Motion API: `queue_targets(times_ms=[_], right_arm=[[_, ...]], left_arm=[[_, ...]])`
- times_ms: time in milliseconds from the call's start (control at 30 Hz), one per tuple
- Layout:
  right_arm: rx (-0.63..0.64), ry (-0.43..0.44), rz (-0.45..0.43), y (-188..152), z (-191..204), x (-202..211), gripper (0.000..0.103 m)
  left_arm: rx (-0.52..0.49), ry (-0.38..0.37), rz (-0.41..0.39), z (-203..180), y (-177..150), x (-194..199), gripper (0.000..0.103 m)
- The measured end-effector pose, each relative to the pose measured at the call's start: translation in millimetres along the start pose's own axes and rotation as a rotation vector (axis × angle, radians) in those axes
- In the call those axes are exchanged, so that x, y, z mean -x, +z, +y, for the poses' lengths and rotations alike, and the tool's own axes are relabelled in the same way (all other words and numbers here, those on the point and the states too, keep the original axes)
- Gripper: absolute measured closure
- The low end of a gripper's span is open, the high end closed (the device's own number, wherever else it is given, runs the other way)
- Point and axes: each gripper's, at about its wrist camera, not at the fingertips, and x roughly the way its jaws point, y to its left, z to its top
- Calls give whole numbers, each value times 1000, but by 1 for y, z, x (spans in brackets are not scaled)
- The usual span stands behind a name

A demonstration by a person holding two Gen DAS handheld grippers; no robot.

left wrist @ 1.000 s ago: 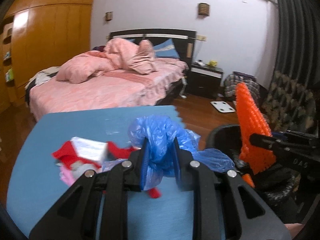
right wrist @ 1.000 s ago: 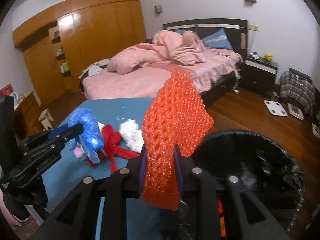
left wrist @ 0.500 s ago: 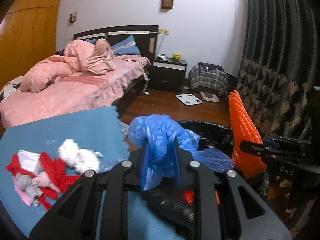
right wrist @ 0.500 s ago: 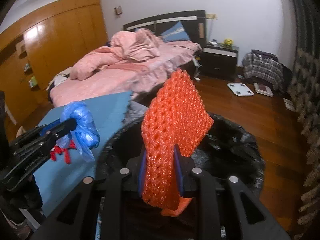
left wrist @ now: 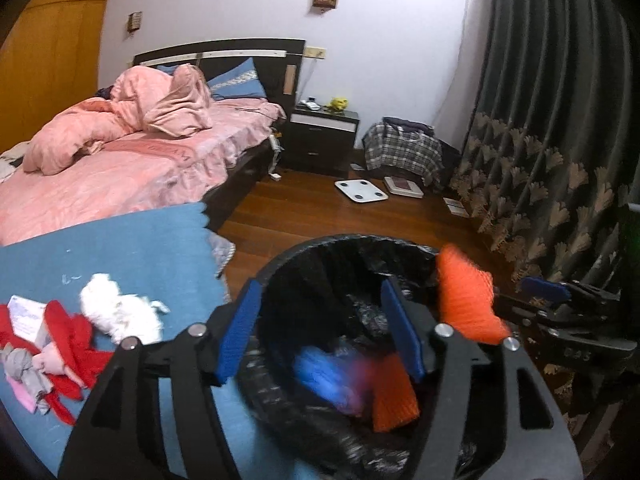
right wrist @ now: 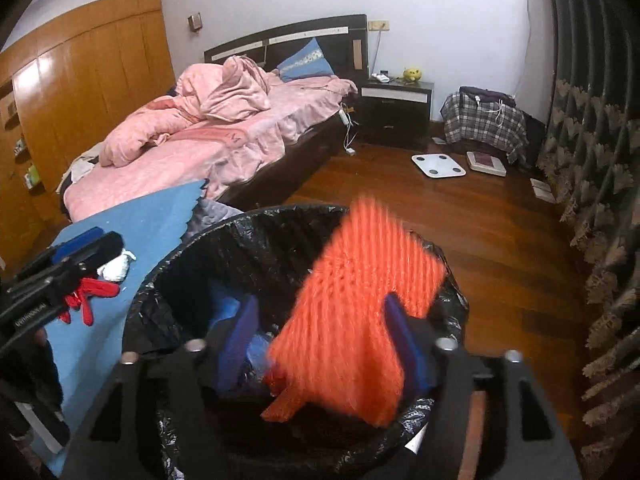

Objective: Collect trash

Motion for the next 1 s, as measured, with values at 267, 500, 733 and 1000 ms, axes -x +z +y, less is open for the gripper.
queue_targets(times_ms=[267, 500, 733, 1000], right_arm=[[52, 51, -27, 3, 33, 4, 6], [79, 156, -41, 10, 94, -4, 6], [154, 253, -52, 16, 162, -16, 6], [222, 334, -50, 18, 231, -39, 8]], left_arm=[[45, 166, -39, 58, -6, 37, 20], [87, 330, -49, 114, -23, 78, 16], [144, 472, -37, 170, -43, 109, 16], [213, 560, -18, 217, -61, 124, 19]])
